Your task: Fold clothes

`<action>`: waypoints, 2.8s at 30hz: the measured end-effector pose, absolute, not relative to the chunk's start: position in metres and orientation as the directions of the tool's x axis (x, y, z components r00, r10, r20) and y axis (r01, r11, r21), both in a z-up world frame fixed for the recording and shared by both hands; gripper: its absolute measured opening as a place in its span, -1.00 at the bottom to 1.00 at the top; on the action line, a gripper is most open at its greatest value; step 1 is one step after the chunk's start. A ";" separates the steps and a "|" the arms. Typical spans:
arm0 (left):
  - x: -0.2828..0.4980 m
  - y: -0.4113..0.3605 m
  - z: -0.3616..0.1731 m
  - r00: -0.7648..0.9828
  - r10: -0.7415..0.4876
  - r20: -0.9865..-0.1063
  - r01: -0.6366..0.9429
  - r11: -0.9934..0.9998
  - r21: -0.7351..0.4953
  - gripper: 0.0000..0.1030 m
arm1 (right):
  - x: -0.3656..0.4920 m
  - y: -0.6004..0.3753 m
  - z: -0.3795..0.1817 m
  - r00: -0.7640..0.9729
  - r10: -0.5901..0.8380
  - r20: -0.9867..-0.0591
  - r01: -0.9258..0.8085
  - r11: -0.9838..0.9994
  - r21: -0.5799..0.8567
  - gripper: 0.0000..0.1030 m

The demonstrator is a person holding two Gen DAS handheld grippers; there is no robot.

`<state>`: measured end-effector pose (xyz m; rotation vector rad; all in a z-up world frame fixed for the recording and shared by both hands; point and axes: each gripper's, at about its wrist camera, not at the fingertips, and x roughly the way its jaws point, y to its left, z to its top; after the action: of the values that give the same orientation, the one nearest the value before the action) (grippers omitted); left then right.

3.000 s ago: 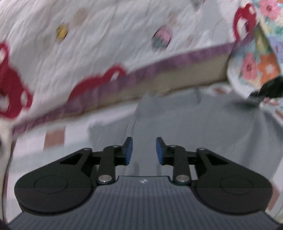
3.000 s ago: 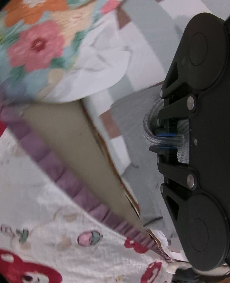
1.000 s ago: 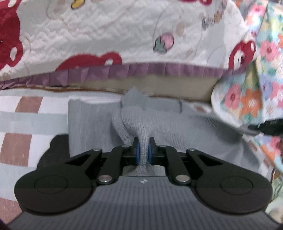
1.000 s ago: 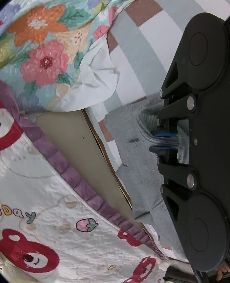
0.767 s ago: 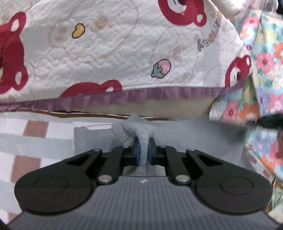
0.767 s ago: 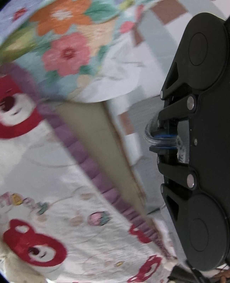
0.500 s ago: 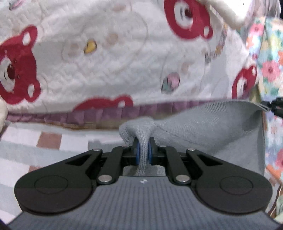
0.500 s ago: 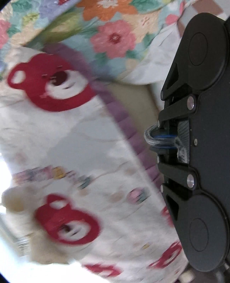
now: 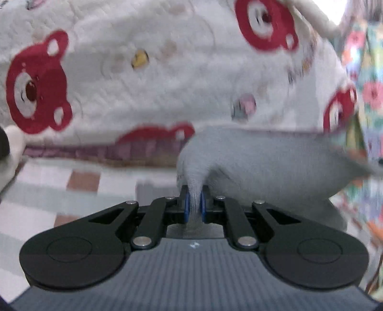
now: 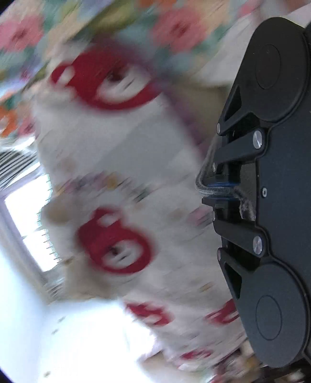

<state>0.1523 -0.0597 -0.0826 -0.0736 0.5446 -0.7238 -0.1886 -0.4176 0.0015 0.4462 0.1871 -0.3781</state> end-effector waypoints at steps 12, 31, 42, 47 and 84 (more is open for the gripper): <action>0.082 -0.033 -0.116 0.354 -0.575 -0.738 0.574 0.756 -0.313 -0.82 | -0.238 -0.434 -0.113 0.673 -0.329 -0.663 0.605 0.760 0.237 -0.76; 0.171 -0.018 -0.124 0.439 -0.512 -0.739 0.198 0.857 -0.476 -0.31 | -0.130 -0.491 -0.109 0.760 -0.216 -0.613 0.544 0.728 0.417 -0.10; 0.164 -0.020 -0.134 0.439 -0.575 -0.690 0.210 0.812 -0.544 -0.21 | -0.112 -0.505 -0.108 0.683 -0.237 -0.691 0.617 0.693 0.372 0.04; 0.163 -0.017 -0.141 0.440 -0.593 -0.674 0.212 0.798 -0.564 -0.20 | -0.112 -0.506 -0.108 0.770 -0.146 -0.622 0.532 0.684 0.499 -0.76; 0.189 -0.020 -0.170 0.451 -0.649 -0.613 0.214 0.745 -0.632 -0.52 | -0.141 -0.527 -0.128 0.795 -0.075 -0.602 0.577 0.400 0.712 -0.13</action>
<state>0.1889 -0.0196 -0.1705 -0.5123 0.9647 -0.5627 -0.1405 -0.5274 -0.1283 1.0905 0.5302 -0.4375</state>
